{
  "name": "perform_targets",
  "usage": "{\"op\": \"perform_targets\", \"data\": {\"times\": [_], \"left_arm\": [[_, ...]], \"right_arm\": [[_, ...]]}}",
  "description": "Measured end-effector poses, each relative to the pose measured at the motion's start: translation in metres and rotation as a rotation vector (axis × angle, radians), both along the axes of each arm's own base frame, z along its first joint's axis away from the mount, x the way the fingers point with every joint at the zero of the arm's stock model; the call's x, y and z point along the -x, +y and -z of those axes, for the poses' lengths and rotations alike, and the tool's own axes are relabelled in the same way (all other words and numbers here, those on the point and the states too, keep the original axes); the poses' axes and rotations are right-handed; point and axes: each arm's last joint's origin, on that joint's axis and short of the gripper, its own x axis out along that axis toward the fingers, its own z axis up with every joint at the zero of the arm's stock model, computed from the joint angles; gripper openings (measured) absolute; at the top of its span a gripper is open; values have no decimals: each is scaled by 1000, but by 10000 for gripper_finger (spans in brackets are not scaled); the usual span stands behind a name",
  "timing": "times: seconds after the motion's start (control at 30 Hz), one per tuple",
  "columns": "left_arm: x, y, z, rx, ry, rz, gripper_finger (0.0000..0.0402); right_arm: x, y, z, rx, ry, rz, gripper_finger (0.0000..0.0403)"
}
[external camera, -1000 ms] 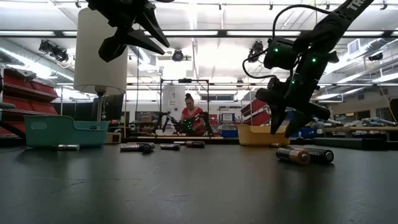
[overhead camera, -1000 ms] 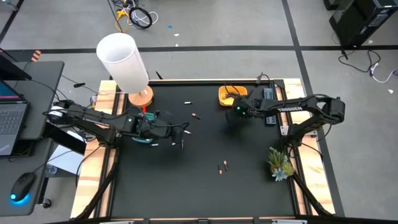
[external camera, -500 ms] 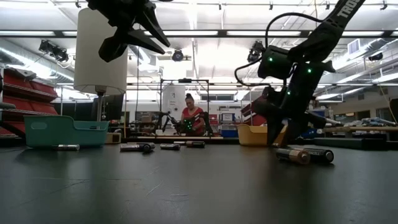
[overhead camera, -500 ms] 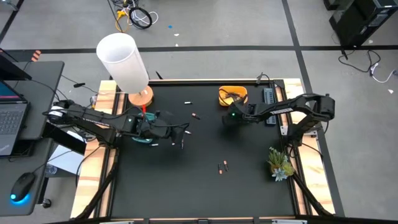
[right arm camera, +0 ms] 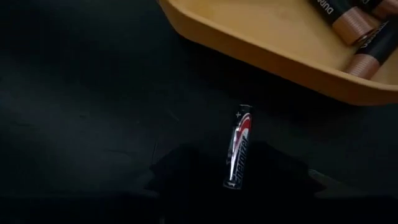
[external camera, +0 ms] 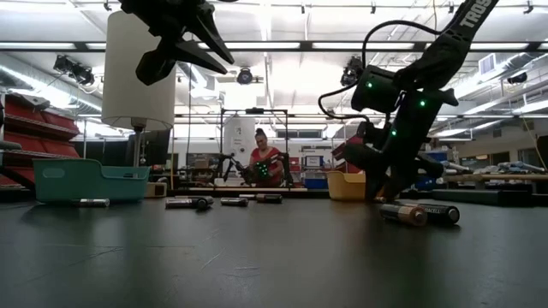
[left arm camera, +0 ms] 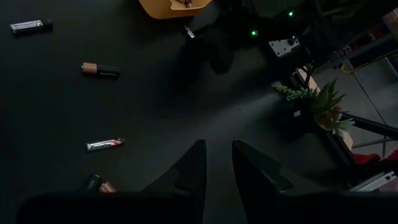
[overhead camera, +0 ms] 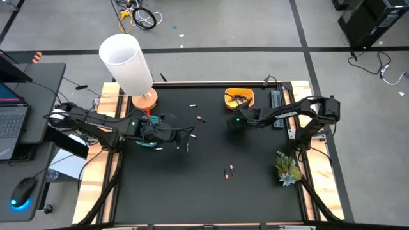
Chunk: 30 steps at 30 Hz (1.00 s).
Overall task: Sort batteries
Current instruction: Put the silver battery into the green bin
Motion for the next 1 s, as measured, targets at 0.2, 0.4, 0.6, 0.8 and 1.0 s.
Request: {"op": "perform_targets", "data": {"times": [0.2,0.4,0.6,0.8,1.0], "left_arm": [[0,0,0,0,-1,0,90],[0,0,0,-1,0,0,90],[0,0,0,-1,0,1,90],[0,0,0,-1,0,1,90],[0,0,0,-1,3,1,90]], "right_arm": [[-1,4,1,4,11,-24,133],[-1,5,1,-19,25,-75,54],[-2,7,1,-57,25,-136,20],[-2,8,0,-83,22,-205,20],[-3,10,-8,-111,-31,-289,20]]}}
